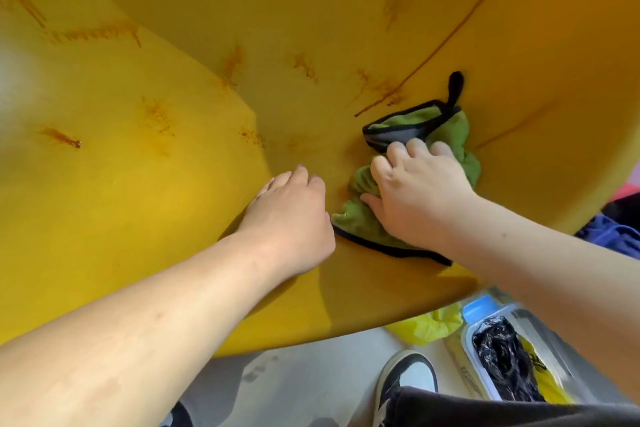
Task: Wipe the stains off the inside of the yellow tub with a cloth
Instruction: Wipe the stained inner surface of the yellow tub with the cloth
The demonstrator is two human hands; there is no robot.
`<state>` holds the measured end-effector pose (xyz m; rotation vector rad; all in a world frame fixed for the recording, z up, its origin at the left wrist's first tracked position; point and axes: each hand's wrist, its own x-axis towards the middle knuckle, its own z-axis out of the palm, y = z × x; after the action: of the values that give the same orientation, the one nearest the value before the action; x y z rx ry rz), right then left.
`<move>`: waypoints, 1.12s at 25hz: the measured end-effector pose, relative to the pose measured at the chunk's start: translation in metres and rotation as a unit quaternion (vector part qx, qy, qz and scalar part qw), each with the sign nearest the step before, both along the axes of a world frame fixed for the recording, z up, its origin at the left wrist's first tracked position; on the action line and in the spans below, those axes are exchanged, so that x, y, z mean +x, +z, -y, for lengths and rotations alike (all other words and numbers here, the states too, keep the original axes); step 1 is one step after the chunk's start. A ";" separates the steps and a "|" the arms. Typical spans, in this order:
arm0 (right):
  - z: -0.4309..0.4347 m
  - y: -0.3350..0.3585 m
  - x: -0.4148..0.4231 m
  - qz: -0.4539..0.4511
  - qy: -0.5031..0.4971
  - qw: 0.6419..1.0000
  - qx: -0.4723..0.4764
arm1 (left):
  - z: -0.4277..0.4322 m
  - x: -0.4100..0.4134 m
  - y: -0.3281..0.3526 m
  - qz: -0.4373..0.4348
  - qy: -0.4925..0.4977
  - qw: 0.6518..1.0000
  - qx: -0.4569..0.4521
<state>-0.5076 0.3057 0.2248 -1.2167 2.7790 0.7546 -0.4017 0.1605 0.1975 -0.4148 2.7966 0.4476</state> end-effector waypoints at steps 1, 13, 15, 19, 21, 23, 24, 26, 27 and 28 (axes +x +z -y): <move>-0.004 0.000 0.010 0.040 0.030 0.999 -0.018 | -0.002 -0.002 0.000 -0.010 -0.009 1.000 0.001; -0.052 0.063 -0.030 -0.153 -0.013 0.987 0.043 | -0.036 -0.019 0.009 -0.043 -0.074 0.996 0.032; -0.040 0.041 0.011 -0.054 0.004 0.998 0.021 | -0.031 -0.018 0.008 -0.055 -0.074 0.995 0.030; -0.034 0.038 0.015 0.041 0.006 0.999 0.021 | -0.026 -0.018 0.011 -0.080 -0.057 0.993 0.059; -0.035 0.055 -0.013 -0.042 -0.022 0.998 0.037 | -0.028 -0.020 0.016 -0.113 -0.046 0.989 0.086; -0.036 0.068 -0.023 -0.064 -0.039 0.996 0.050 | -0.031 -0.024 0.021 -0.147 -0.051 0.980 0.121; -0.037 0.073 -0.020 -0.015 -0.046 0.998 0.035 | -0.032 -0.026 0.023 -0.165 -0.061 0.975 0.137; -0.043 0.089 -0.014 0.088 -0.089 0.986 -0.114 | -0.033 -0.031 0.030 -0.200 -0.084 0.960 0.175; -0.047 0.101 -0.017 0.073 -0.098 0.967 -0.225 | -0.034 -0.035 0.033 -0.219 -0.093 0.951 0.197; -0.053 0.111 -0.024 0.006 -0.095 0.944 -0.315 | -0.039 -0.038 0.036 -0.232 -0.103 0.943 0.216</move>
<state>-0.5315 0.3588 0.3362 -0.9551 3.1698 -0.1854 -0.4401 0.1990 0.2335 0.0973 2.9979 1.2097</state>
